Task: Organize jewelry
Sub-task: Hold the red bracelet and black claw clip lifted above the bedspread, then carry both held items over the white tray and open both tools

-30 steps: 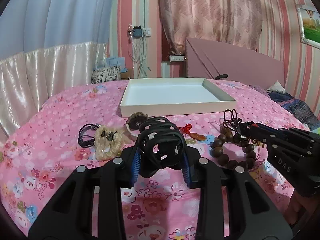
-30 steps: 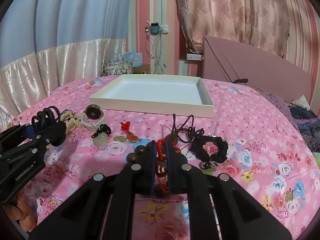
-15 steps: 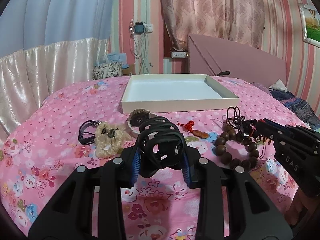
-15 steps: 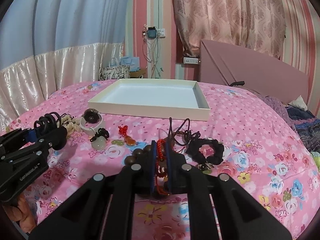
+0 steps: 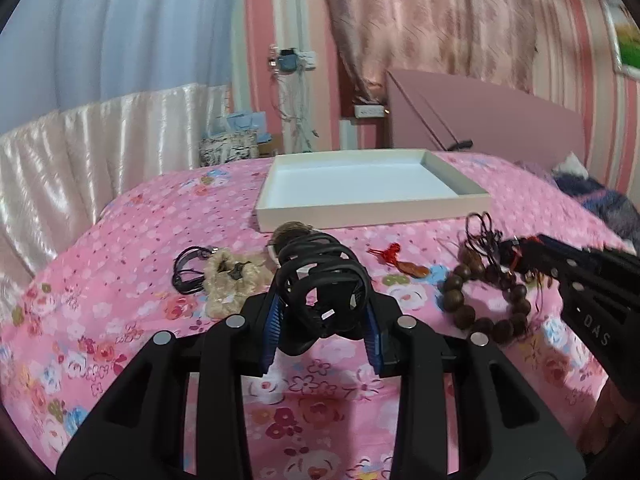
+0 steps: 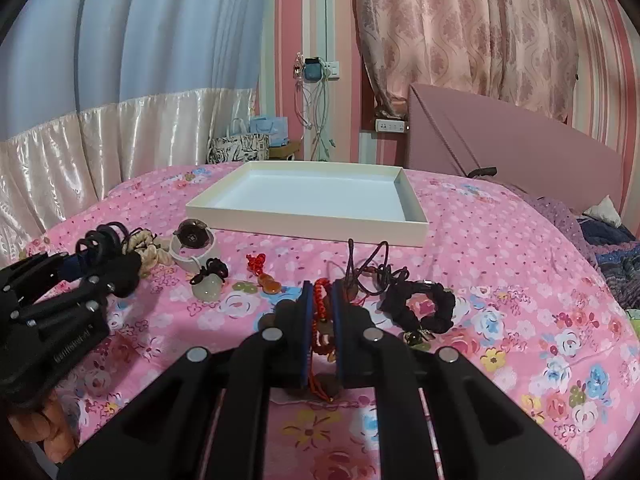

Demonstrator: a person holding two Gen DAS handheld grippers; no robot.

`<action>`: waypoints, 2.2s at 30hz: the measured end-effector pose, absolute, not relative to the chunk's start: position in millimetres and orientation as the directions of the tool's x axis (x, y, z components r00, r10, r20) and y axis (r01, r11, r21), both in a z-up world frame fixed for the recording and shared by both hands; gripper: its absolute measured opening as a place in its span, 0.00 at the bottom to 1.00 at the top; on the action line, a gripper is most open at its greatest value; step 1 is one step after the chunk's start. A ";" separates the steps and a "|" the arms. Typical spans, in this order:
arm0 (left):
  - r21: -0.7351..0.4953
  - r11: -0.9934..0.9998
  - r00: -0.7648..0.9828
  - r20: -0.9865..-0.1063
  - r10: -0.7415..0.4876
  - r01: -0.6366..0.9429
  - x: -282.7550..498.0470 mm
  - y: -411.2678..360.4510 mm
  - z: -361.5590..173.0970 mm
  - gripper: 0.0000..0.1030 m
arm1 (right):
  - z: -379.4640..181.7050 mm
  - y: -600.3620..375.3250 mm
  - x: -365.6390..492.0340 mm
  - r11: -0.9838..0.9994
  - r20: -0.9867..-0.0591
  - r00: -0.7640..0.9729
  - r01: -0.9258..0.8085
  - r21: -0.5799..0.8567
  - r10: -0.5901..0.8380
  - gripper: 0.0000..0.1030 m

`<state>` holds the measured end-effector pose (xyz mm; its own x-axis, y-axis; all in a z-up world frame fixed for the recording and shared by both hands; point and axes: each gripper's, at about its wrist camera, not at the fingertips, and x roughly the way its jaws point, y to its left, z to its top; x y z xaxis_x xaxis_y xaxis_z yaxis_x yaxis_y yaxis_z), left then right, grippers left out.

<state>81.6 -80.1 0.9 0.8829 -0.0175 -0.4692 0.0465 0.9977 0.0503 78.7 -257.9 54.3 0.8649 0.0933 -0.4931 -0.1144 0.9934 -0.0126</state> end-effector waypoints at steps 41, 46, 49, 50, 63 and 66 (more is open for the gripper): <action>0.162 0.985 0.882 -0.454 0.125 -0.057 76.7 -85.7 3.9 0.32 | 55.5 -262.3 79.0 0.993 -0.489 0.866 -0.112 0.022 0.108 0.08; 0.153 0.987 0.884 -0.452 0.121 -0.057 75.3 -84.0 5.4 0.33 | 55.6 -262.2 78.9 0.993 -0.489 0.866 -0.112 0.021 0.108 0.08; 0.147 0.988 0.884 -0.452 0.117 -0.055 76.8 -83.2 5.3 0.32 | 55.8 -262.6 78.9 0.994 -0.489 0.866 -0.111 0.021 0.107 0.08; 0.146 0.988 0.885 -0.452 0.116 -0.055 76.7 -83.1 5.4 0.32 | 55.7 -262.2 79.0 0.993 -0.489 0.865 -0.112 0.021 0.108 0.08; 0.125 0.992 0.890 -0.448 0.081 -0.028 77.0 -82.5 6.6 0.32 | 53.3 -269.1 80.4 0.994 -0.501 0.858 -0.104 0.042 0.111 0.08; 0.116 0.993 0.891 -0.449 0.067 -0.016 77.8 -82.0 9.1 0.32 | 53.0 -273.5 82.8 0.993 -0.509 0.852 -0.104 0.061 0.121 0.08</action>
<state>77.8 -82.0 9.1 0.8912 0.0668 -0.4487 -0.0162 0.9931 0.1157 82.8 -273.5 53.0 0.8521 0.1209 -0.5093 -0.1042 0.9927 0.0612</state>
